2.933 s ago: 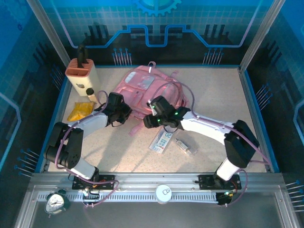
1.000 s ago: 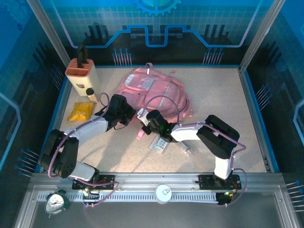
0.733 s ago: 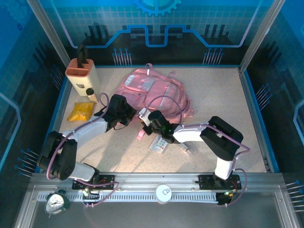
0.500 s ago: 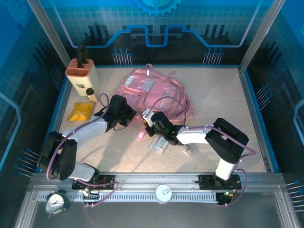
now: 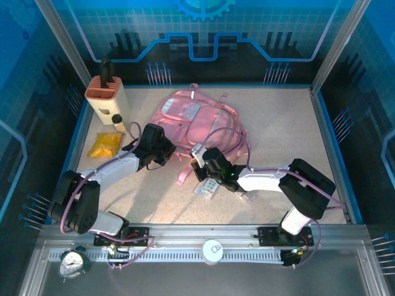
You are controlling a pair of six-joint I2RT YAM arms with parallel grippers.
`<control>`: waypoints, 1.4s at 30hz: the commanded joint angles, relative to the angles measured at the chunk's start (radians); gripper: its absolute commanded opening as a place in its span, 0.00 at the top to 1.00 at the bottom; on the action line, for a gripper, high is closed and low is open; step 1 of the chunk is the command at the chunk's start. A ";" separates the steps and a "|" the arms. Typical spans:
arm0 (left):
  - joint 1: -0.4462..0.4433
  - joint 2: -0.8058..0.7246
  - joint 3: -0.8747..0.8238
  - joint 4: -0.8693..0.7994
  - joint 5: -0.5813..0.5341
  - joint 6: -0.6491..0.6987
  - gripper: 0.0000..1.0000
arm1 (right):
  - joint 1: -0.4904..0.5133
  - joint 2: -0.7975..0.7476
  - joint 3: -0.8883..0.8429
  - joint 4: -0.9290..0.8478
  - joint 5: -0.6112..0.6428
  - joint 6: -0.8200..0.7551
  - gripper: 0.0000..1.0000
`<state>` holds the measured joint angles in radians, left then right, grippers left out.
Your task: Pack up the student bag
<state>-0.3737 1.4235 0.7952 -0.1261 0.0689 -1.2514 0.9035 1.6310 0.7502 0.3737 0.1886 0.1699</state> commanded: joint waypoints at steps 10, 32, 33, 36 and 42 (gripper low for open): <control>-0.040 -0.050 0.033 0.035 0.060 0.000 1.00 | 0.049 0.148 0.168 0.016 0.065 0.070 0.68; -0.039 -0.062 0.038 0.004 0.029 0.016 1.00 | 0.059 0.147 0.136 0.043 0.245 0.108 1.00; -0.037 -0.063 0.040 0.000 0.024 0.019 1.00 | 0.060 0.138 0.115 0.038 0.242 0.115 1.00; -0.029 -0.063 0.043 -0.007 0.019 0.022 1.00 | 0.060 0.121 0.084 0.024 0.227 0.126 1.00; -0.005 -0.063 0.040 -0.019 0.017 0.029 1.00 | 0.058 0.077 0.039 -0.008 0.236 0.149 1.00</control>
<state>-0.3943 1.4124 0.7956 -0.1394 0.0551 -1.2526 0.9676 1.7420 0.8169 0.4156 0.3714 0.2890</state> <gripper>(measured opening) 0.058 0.057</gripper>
